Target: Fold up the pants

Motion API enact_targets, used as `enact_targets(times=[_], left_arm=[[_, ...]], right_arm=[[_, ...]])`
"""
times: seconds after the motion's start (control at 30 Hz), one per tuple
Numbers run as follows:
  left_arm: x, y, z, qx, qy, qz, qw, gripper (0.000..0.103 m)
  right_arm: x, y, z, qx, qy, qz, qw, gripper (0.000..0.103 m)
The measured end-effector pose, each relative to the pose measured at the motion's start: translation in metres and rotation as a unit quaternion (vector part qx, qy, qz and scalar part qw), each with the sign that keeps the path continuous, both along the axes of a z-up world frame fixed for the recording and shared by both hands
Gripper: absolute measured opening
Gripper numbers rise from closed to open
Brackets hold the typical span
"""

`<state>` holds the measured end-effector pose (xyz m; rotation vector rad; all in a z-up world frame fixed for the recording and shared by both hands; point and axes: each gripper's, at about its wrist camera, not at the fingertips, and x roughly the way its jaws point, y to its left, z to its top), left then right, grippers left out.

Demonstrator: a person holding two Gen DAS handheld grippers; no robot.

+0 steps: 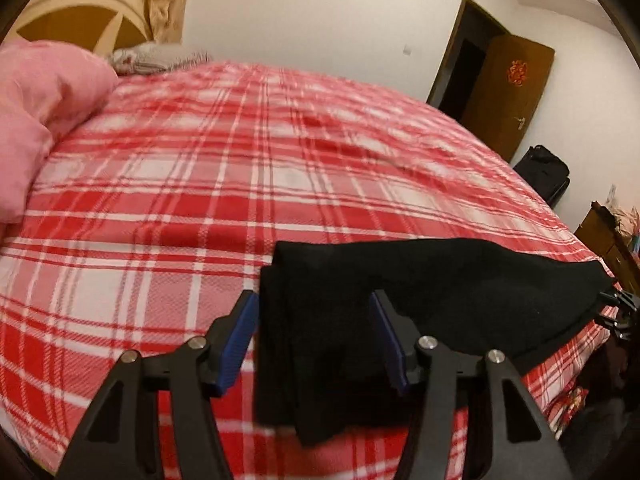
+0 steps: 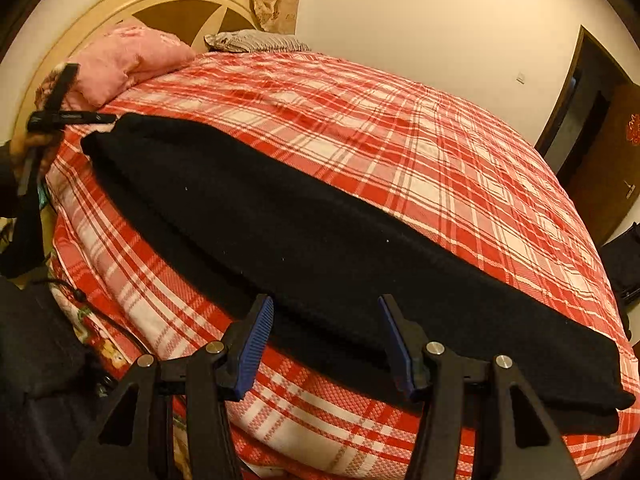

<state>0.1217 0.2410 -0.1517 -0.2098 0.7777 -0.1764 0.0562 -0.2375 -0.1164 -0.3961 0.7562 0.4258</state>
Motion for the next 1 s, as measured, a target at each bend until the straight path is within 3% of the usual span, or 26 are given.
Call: enact_targets(times=[0.07,0.17,0.27,0.33,0.43,0.67,0.87,1.0], left_arm=[[0.009,0.002,-0.006,-0.001,0.019,0.005,0.9998,0.055],[0.019,0.005,-0.014,-0.033,0.044,0.010,0.9984,0.049],[0.021,0.006,-0.013,-0.050,0.047,0.018,0.9975,0.035],[0.021,0.004,-0.009,-0.047,0.045,0.012,0.9978,0.013],[0.020,0.005,-0.002,-0.044,0.045,0.017,0.9979,0.008],[0.026,0.015,0.025,-0.054,-0.006,0.025,0.9982,0.007],[0.050,0.017,-0.003,-0.038,0.016,0.023,0.9989,0.010],[0.045,0.019,-0.017,-0.032,0.027,0.034,0.9986,0.015]], right_arm=[[0.001,-0.001,0.000,0.001,0.001,-0.003,1.000,0.055],[0.004,-0.002,-0.003,0.005,0.004,-0.009,1.000,0.055],[0.006,-0.005,-0.004,0.007,0.004,-0.017,1.000,0.055],[0.007,-0.006,-0.005,0.011,0.004,-0.021,1.000,0.055],[0.009,-0.007,-0.007,0.015,0.006,-0.028,0.999,0.055],[0.006,-0.003,-0.012,0.014,0.009,-0.026,1.000,0.055],[0.004,0.005,-0.018,0.000,0.009,-0.015,1.000,0.055],[0.004,0.012,-0.023,-0.028,-0.006,-0.005,1.000,0.055]])
